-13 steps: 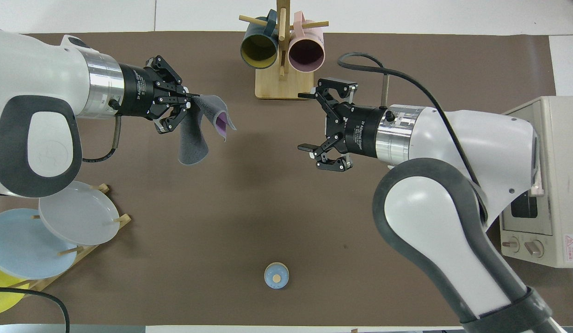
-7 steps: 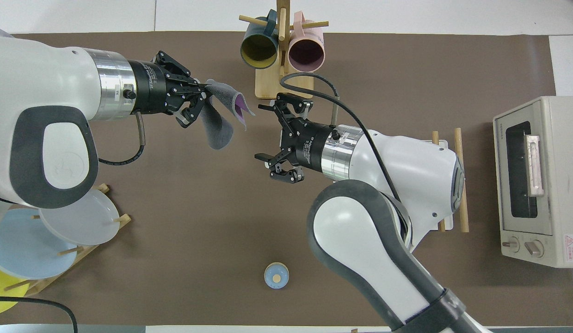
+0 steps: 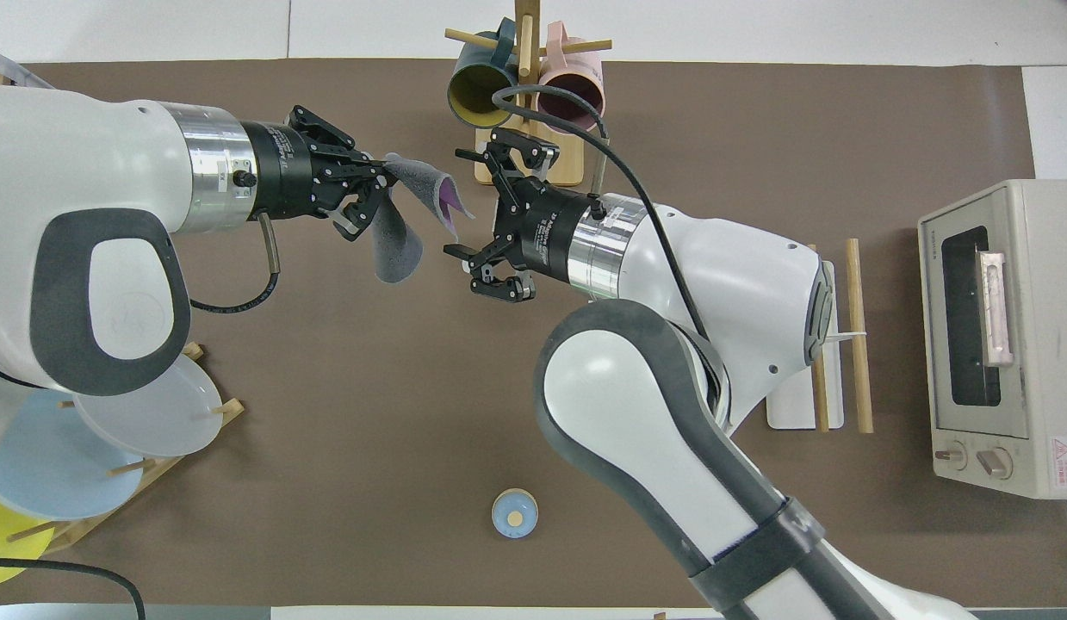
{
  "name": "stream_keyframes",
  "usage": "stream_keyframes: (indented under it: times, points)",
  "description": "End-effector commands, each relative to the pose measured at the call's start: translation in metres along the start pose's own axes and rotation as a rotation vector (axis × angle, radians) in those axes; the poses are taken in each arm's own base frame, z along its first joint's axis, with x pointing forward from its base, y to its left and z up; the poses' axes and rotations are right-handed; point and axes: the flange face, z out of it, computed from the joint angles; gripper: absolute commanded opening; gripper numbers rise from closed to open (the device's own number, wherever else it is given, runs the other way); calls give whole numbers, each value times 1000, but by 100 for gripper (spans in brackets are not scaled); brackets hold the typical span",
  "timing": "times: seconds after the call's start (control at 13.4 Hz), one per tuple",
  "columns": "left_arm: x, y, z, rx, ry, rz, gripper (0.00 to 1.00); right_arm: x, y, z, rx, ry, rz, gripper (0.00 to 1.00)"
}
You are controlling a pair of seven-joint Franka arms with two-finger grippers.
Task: Fold towel and hang on rack
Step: 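Grasp the hanging towel with the right gripper below the left gripper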
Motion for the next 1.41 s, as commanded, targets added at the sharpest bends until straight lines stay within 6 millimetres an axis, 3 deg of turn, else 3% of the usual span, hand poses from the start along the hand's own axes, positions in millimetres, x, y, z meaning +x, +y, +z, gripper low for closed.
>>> stream_keyframes:
  times: [0.0,0.15,0.45,0.6,0.74,0.82,1.34]
  points:
    - [6,-6,-6,-15,-11,-40,0,-1,-12,14,32,-11,22,100]
    - [6,-5,-7,-15,-12,-47,0,0,-19,27,35,-14,18,100]
    - [4,-3,-9,-41,-30,-79,0,10,-7,49,3,10,-6,100]
    - [4,-3,-9,-40,-29,-79,0,4,-15,50,16,-2,-22,66]
    - [5,-3,-8,-39,-28,-80,0,3,-16,50,17,-3,-21,17]
    - [4,-4,-8,-38,-28,-80,0,3,-16,50,17,-4,-19,0]
    - [7,-7,-5,-34,-19,-82,0,4,-20,47,6,-6,-60,0]
